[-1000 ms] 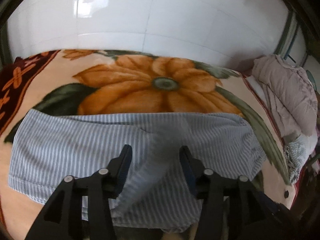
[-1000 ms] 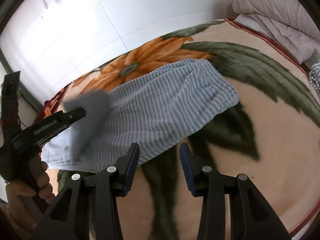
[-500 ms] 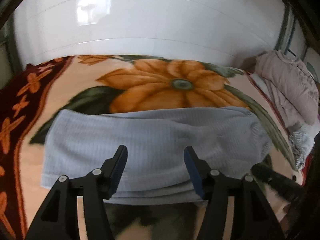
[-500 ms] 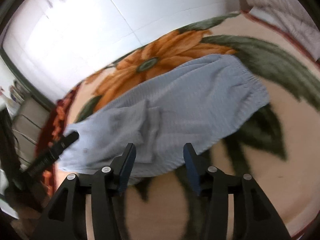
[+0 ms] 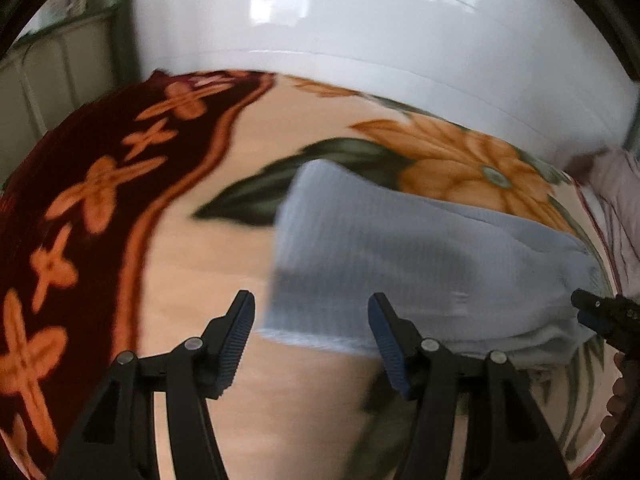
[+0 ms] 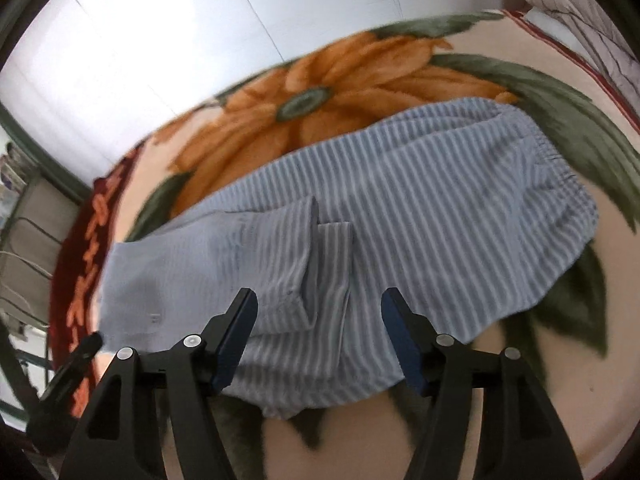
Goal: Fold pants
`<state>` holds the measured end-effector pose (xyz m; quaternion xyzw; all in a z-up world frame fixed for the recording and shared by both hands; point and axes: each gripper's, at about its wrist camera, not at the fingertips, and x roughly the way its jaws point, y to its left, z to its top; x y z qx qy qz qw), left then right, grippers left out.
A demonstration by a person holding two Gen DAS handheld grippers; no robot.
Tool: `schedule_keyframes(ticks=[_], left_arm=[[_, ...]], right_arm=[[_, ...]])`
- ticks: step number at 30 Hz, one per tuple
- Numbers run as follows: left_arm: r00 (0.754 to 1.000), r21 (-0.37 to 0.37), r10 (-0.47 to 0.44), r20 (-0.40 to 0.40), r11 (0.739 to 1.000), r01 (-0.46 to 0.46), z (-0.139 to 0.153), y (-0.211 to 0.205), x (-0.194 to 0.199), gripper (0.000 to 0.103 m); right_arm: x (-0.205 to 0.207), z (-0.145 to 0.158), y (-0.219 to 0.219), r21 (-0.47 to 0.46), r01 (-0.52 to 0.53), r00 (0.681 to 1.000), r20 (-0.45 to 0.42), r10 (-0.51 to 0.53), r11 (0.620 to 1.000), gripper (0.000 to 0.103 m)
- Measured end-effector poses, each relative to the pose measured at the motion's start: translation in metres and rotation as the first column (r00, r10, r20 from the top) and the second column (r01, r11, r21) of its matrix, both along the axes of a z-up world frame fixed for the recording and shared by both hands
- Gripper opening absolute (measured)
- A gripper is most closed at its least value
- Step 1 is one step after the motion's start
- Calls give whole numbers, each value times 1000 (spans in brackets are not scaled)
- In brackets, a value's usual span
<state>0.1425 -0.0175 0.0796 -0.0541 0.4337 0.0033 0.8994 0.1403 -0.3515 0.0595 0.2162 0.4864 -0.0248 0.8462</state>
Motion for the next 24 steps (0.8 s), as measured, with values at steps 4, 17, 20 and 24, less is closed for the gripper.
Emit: schedule_keyframes(ticks=[4, 17, 20, 24], left_arm=[[998, -28, 53, -15, 998, -53, -6, 31, -6, 62], [997, -110, 73, -23, 991, -75, -10, 68, -13, 62], [997, -123, 77, -24, 989, -79, -11, 70, -14, 62], [997, -134, 74, -21, 988, -76, -8, 70, -14, 62]], right_arm=[[9, -12, 3, 30, 10, 1000, -13, -10, 999, 66], [28, 4, 27, -35, -101, 995, -29, 100, 994, 12], [28, 23, 26, -24, -109, 994, 0, 109, 994, 10], [29, 50, 27, -9, -112, 993, 34, 113, 994, 10]])
